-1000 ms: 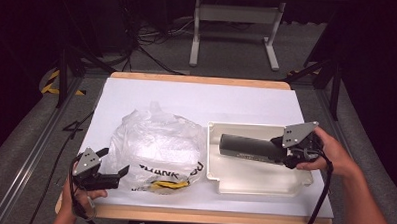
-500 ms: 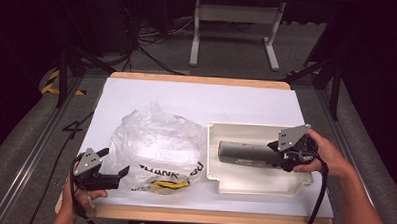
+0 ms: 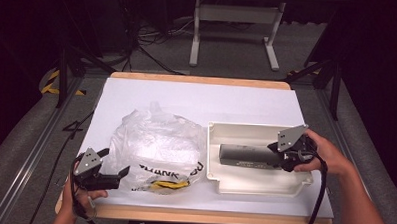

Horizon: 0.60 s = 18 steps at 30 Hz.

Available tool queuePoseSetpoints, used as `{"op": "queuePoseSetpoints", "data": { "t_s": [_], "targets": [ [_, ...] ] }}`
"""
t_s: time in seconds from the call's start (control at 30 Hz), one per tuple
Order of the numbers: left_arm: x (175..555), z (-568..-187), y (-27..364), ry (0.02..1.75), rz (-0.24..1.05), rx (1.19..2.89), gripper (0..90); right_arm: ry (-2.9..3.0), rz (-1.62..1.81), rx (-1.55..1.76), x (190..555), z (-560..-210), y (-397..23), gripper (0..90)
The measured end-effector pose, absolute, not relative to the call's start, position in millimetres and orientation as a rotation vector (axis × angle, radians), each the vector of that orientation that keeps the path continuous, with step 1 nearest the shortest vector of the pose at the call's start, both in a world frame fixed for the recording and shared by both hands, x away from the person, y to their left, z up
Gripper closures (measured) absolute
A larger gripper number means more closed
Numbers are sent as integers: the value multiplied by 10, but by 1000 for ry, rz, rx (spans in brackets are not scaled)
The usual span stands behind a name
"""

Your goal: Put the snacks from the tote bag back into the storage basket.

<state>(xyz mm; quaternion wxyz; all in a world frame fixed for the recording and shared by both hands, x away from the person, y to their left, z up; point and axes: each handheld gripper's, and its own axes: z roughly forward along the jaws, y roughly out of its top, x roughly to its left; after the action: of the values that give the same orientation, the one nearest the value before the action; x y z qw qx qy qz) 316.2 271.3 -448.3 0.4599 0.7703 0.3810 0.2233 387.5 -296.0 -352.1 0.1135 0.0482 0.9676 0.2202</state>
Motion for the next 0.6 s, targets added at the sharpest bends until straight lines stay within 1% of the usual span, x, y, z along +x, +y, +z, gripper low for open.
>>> {"op": "queuePoseSetpoints", "data": {
  "t_s": [0.27,0.6],
  "targets": [
    [3166,-4490,2703,940,550,1906,62,2893,570,131,3999,-3626,-2963,428],
    [3191,-4514,2690,935,530,1918,62,2882,469,147,4032,-3659,-2930,425]
  ]
}}
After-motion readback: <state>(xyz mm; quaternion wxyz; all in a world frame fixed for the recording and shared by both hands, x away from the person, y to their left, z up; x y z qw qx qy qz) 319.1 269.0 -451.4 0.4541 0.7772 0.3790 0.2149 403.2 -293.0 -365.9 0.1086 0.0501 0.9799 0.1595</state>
